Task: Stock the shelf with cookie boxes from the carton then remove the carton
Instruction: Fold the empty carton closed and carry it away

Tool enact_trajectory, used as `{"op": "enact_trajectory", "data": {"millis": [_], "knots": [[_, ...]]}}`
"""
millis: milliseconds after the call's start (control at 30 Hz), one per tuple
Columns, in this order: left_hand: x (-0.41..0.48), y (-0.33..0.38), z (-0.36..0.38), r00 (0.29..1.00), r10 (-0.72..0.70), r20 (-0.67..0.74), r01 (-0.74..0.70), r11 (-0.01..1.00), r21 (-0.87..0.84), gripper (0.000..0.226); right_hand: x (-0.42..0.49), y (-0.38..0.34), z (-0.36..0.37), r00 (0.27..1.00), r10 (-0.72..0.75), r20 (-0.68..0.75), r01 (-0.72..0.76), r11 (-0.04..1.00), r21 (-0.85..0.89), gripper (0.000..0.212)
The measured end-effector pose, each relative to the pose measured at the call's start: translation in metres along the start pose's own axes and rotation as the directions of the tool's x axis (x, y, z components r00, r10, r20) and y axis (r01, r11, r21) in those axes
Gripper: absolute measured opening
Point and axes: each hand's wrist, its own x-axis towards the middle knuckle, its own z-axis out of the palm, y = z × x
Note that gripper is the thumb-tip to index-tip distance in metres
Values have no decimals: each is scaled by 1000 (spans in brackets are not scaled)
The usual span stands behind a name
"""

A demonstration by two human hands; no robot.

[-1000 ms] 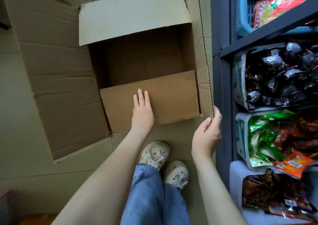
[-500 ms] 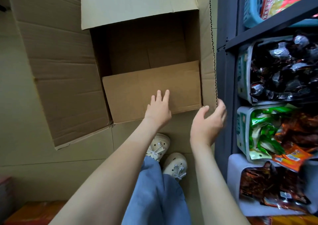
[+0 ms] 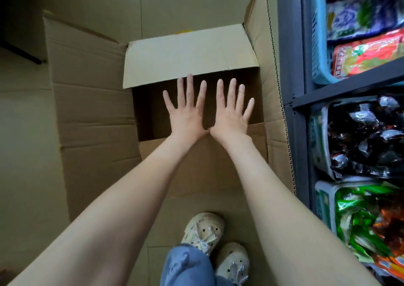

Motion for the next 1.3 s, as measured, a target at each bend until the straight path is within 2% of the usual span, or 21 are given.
{"op": "enact_trajectory", "data": {"millis": [133,233,300,367,433,467,500,533,600,633,667,733,800,900,1000,1100,1167,1300], "knots": [[35,-20,1,1000,7,-4,-6,997,77,137,32,-1,4,997,-68,39,72,990,-117,127],[51,-22,9,1000,-22,11,22,1000,-3,127,47,0,13,995,-94,14,95,976,-197,125],[53,-21,17,997,9,82,-1,996,-88,112,50,2,19,994,-110,14,111,969,-221,110],[44,-20,29,987,31,156,-17,996,-85,95,47,4,23,991,-100,89,116,974,-196,91],[32,-20,41,986,-16,169,36,993,-114,84,38,4,20,989,-98,106,114,982,-153,71],[28,-19,45,988,-41,152,63,988,-144,80,33,3,14,992,-123,15,124,986,-111,61],[26,-18,49,990,-60,128,81,982,-168,77,26,2,5,980,-148,-136,143,989,-45,54],[25,-17,51,992,-78,103,95,979,-182,74,17,1,-8,936,-150,-319,167,986,27,50],[25,-12,53,993,-102,62,112,977,-182,71,-1,3,-37,773,-60,-632,142,987,80,53],[26,-9,54,993,-110,52,118,977,-177,70,-9,9,-49,722,21,-692,47,996,79,60],[27,-6,55,993,-112,43,118,979,-168,69,-15,15,-58,733,119,-669,-71,993,99,69],[28,-1,57,992,-121,24,123,984,-132,69,-19,28,-66,829,343,-442,-259,935,240,83],[28,2,62,991,-136,14,136,985,-105,70,-18,34,-61,877,434,-206,-357,876,323,72],[25,6,69,987,-157,43,161,980,-115,76,-24,19,-45,947,272,-174,-217,935,279,49],[11,15,70,979,-201,45,206,957,-206,75,-35,5,-4,998,60,-32,-47,949,311,55],[-17,19,60,958,-281,-55,252,919,-303,63,-44,9,49,985,-22,171,-28,958,286,56],[-44,13,52,901,-408,-148,333,869,-367,73,-51,15,77,965,-2,263,-73,959,275,60],[-109,-24,39,690,-656,-306,531,746,-401,80,-59,13,98,962,67,263,-122,972,202,78]]}}
